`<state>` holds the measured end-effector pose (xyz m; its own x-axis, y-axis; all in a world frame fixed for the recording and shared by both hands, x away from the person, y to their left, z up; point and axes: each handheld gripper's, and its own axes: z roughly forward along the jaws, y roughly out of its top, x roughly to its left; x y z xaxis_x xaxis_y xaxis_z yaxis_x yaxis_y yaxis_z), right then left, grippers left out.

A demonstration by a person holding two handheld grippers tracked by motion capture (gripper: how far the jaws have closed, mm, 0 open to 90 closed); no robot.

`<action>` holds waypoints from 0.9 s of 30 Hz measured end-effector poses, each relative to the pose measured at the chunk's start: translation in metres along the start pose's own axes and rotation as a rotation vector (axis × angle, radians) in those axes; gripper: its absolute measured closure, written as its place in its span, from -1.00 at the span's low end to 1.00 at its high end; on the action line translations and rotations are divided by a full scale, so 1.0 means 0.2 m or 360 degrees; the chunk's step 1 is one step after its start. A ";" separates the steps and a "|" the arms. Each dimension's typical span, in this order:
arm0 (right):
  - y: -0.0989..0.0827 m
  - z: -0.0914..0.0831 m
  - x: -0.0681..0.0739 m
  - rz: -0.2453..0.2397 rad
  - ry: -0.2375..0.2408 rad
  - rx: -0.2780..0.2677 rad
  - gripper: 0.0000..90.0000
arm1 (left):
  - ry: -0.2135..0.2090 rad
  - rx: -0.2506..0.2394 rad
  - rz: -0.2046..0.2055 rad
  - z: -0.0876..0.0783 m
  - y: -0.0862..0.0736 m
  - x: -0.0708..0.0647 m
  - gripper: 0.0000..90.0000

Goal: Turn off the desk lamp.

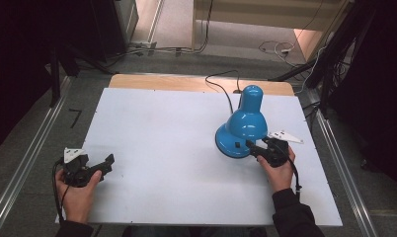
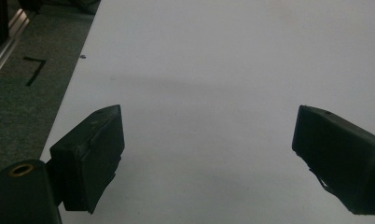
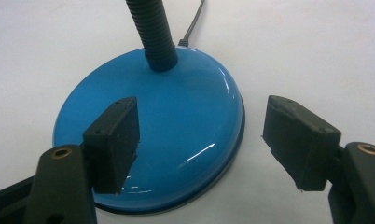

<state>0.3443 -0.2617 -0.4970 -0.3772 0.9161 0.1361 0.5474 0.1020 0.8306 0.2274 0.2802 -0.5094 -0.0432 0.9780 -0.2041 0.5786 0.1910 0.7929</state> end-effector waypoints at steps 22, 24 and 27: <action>-0.01 -0.08 -0.05 0.0002 -0.0031 0.0006 -0.51 | 0.0000 0.0003 0.0000 0.00 0.00 0.00 -0.77; -0.01 -0.09 -0.06 -0.0001 -0.0045 0.0000 -0.51 | -0.0002 -0.0002 -0.0002 -0.01 0.00 0.00 -0.77; -0.01 -0.11 -0.08 0.0001 -0.0054 -0.0006 -0.52 | -0.0001 0.0000 -0.0003 -0.01 0.00 0.01 -0.77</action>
<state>0.3328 -0.2846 -0.4892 -0.3512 0.9288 0.1184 0.5448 0.0999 0.8326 0.2265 0.2814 -0.5088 -0.0440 0.9776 -0.2058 0.5784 0.1929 0.7926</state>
